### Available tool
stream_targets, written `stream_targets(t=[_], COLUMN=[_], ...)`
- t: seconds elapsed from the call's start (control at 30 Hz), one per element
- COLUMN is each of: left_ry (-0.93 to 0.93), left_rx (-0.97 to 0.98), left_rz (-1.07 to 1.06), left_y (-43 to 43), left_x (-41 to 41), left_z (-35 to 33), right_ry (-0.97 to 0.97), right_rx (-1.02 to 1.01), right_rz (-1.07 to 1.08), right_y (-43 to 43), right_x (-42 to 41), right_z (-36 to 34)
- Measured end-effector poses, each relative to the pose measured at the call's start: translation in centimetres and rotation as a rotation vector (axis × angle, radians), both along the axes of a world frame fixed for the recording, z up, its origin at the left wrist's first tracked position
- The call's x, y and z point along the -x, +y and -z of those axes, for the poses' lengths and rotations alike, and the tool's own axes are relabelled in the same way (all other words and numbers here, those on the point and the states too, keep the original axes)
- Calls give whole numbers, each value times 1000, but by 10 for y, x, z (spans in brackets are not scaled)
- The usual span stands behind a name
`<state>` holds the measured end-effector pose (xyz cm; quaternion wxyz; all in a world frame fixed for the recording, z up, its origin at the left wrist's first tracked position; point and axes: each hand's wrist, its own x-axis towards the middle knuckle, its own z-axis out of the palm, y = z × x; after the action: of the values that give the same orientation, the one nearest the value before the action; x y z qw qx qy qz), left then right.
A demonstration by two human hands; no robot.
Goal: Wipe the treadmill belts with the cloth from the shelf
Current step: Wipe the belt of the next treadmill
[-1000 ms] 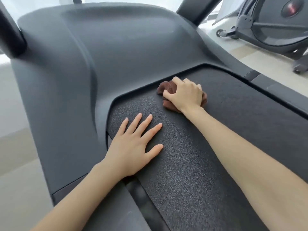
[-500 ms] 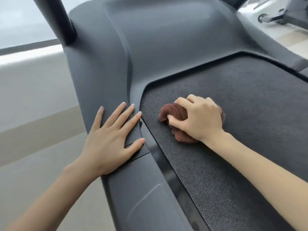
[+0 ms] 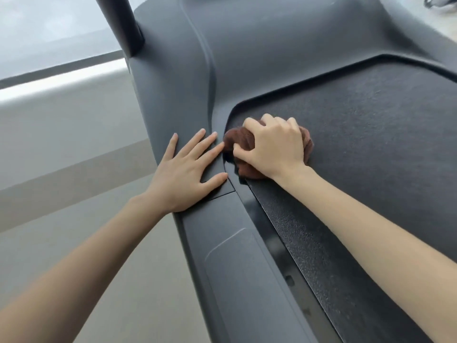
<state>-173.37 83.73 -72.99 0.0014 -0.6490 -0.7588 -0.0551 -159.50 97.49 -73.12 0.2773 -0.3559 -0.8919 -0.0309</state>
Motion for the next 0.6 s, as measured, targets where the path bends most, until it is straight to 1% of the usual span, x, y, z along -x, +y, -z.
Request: stream_targets(t=[0.07,0.17,0.43,0.53,0.6], left_ry=[-17,-43,-68,-54,-68], left_rx=[-6,-13,14,59,97], left_rz=[4,-1,-17,-42,-24], left_y=[-5,-17,-26,-28,-31], left_x=[-2,-6,-11,-19,-31], left_z=[1,3,2,2,-1], right_ry=[17,6,-39,-36,-45], right_rx=[-28,-58,9,11,20], right_rz=[-65,-62,-95,-97,-79], right_y=[-35,-77,-136,-156,-166], right_x=[-26,-68,-160,-189,-202], right_z=[3,4,1,1,1])
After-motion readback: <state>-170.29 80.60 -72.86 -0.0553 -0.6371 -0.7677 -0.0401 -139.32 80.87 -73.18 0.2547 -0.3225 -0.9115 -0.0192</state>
